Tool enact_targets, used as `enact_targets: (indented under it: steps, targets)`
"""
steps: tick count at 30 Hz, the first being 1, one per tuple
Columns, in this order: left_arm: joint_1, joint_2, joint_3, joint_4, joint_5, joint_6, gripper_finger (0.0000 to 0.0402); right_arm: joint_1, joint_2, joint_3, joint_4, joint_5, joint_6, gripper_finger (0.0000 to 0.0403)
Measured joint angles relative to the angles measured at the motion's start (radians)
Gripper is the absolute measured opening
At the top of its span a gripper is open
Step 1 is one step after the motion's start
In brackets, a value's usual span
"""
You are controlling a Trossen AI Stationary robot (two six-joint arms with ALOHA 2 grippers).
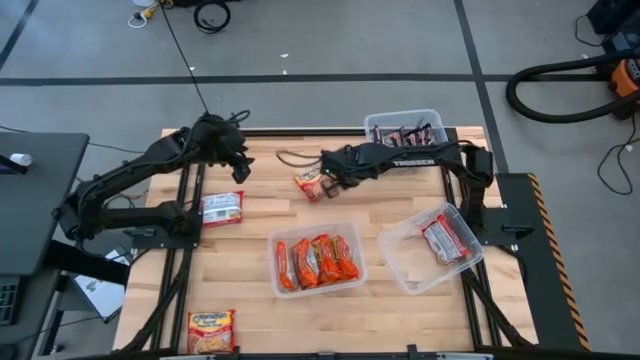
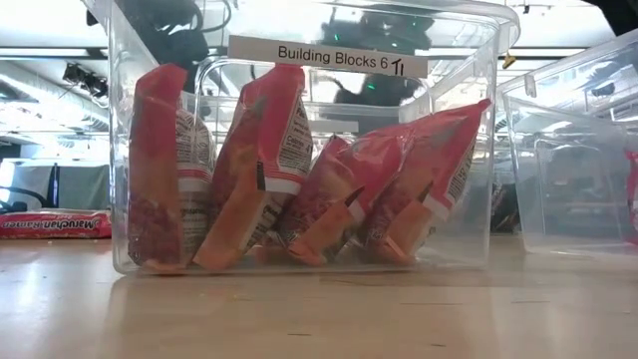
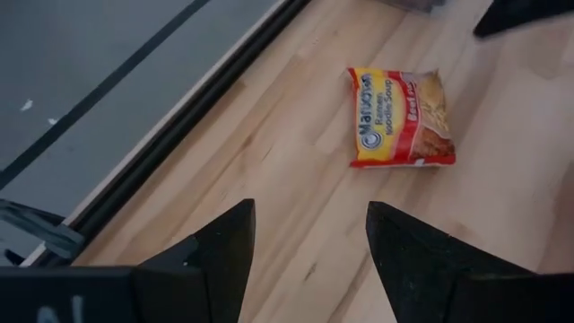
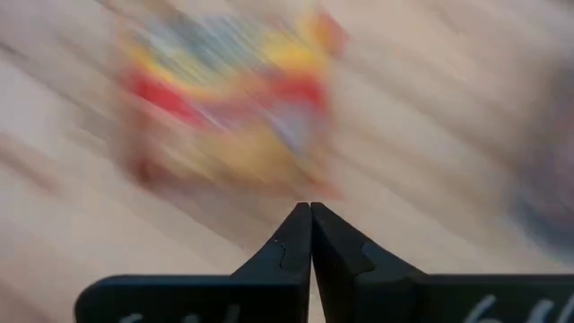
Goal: Sort Maruchan noodles
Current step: Put the red noodle pack into the bottom right transparent bin
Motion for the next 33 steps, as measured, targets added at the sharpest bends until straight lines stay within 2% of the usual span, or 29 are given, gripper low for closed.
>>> enact_targets:
  steps: [5, 11, 15, 21, 24, 26, 29, 33]
  targets:
    - [0.031, 0.0, 0.0, 0.022, -0.003, 0.0, 0.0217, -0.004, 0.037, 0.001, 0.336, -0.014, -0.052, 0.0012]
    - [0.063, 0.0, 0.0, 0.013, -0.003, 0.0, 0.0217, -0.012, 0.155, 0.001, 0.492, -0.028, -0.051, 0.0007]
    - [0.069, 0.0, 0.0, -0.008, -0.003, 0.001, 0.0217, -0.002, 0.198, -0.002, 0.406, -0.143, -0.05, 0.0011]
    - [0.069, 0.0, 0.0, -0.041, -0.003, 0.02, 0.0217, 0.038, 0.132, -0.001, 0.037, -0.144, -0.054, 0.0008]
    - [0.069, 0.0, 0.0, -0.036, -0.003, 0.019, 0.0217, 0.045, 0.081, -0.001, -0.082, -0.138, -0.052, 0.0012]
    - [0.07, 0.0, 0.0, -0.028, -0.002, 0.019, 0.0217, 0.051, 0.046, -0.001, -0.101, -0.133, -0.042, 0.0017]
    - [0.08, 0.0, 0.0, -0.017, -0.003, 0.019, 0.0217, 0.065, 0.015, -0.001, -0.042, -0.121, 0.007, 0.0029]
    - [0.106, 0.0, 0.0, -0.011, -0.003, 0.0, 0.0217, 0.075, 0.01, 0.0, 0.03, -0.141, 0.045, 0.0066]
